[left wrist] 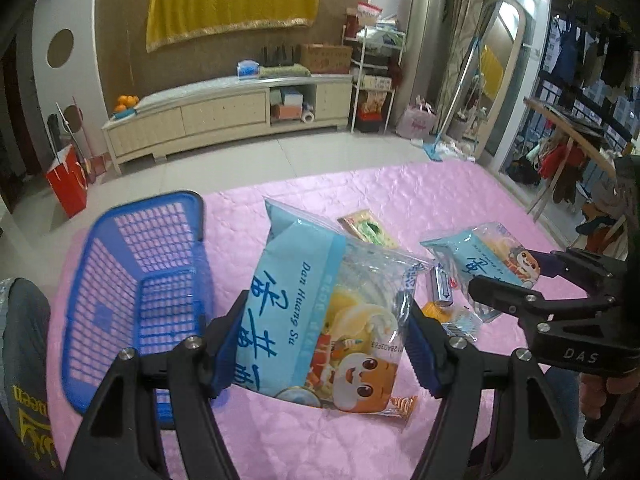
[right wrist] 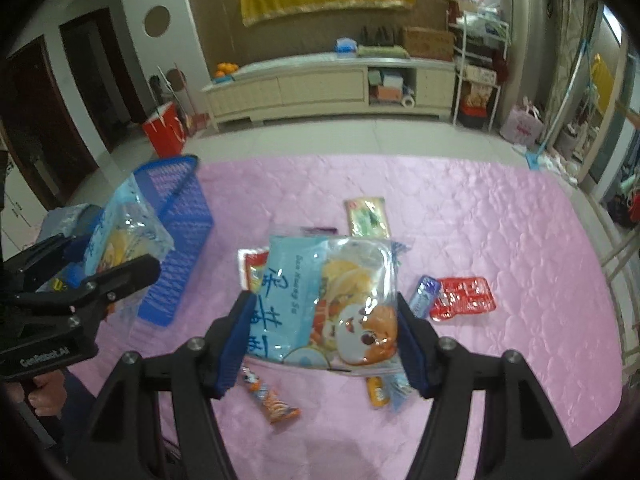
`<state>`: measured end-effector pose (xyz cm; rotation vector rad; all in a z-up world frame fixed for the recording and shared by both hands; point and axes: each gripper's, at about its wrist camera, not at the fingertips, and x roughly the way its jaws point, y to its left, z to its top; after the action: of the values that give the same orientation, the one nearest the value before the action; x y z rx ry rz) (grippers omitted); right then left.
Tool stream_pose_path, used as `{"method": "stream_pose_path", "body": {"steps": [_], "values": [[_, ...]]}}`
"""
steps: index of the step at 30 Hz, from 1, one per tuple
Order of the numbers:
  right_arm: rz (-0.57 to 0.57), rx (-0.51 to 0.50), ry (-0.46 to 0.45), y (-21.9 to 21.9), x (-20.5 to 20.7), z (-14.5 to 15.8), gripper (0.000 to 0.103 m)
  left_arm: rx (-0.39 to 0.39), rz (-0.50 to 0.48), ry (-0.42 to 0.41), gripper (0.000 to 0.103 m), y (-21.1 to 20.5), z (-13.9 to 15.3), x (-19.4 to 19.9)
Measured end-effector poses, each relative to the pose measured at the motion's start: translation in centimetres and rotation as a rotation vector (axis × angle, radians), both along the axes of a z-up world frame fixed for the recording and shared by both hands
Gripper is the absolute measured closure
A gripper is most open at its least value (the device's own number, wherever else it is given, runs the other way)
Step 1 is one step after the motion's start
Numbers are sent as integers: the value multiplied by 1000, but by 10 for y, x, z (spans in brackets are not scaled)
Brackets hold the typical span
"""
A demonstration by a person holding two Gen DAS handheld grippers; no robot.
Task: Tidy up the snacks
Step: 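Lift the blue cake bag with the left gripper and carry it over the basket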
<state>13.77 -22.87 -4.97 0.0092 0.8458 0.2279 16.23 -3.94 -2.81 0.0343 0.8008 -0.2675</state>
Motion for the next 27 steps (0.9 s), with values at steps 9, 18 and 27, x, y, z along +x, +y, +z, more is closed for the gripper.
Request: {"method": "stream_pose_path", "body": {"steps": [9,18,27], "values": [[101,19,-68,58,-12,28,33,19,80,-43,35,64,24,-29],[191,42,-72,120,-6,30,33,41,173,-10,35,135,21,-38],[253,26,-35,171,10,17,33,32,216,54,35,183,1,-26]]}}
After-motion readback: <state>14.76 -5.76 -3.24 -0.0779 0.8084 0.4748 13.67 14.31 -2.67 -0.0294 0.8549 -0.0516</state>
